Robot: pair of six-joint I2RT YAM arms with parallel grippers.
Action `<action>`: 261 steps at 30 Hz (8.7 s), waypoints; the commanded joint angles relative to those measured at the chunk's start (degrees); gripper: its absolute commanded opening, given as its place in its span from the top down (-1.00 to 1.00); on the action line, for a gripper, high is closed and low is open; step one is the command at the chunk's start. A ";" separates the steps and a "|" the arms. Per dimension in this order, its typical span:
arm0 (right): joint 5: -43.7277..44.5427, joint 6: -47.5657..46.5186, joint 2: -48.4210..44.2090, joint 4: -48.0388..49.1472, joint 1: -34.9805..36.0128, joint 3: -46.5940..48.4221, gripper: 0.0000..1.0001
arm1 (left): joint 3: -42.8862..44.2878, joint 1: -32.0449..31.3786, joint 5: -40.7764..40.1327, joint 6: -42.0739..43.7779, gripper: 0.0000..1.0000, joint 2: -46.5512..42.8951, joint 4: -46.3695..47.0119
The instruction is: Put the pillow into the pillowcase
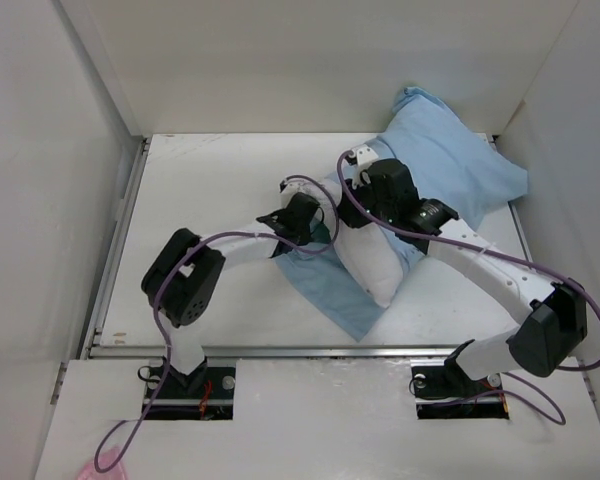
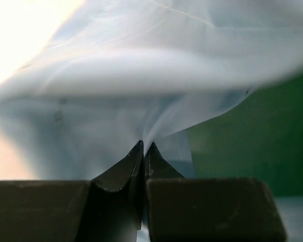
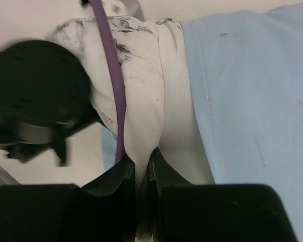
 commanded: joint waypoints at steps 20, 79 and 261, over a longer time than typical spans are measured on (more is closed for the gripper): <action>17.18 -6.21 39.45 -12.61 6.42 17.65 1.00 | -5.87 16.94 4.87 -2.94 1.00 -40.50 -3.88; 17.80 -24.86 23.24 20.77 12.23 12.66 1.00 | -18.98 21.24 21.63 0.30 -0.65 -33.41 0.94; 3.99 -14.92 22.87 10.84 2.64 31.20 1.00 | -4.13 23.18 28.95 -13.67 -0.53 -12.22 21.16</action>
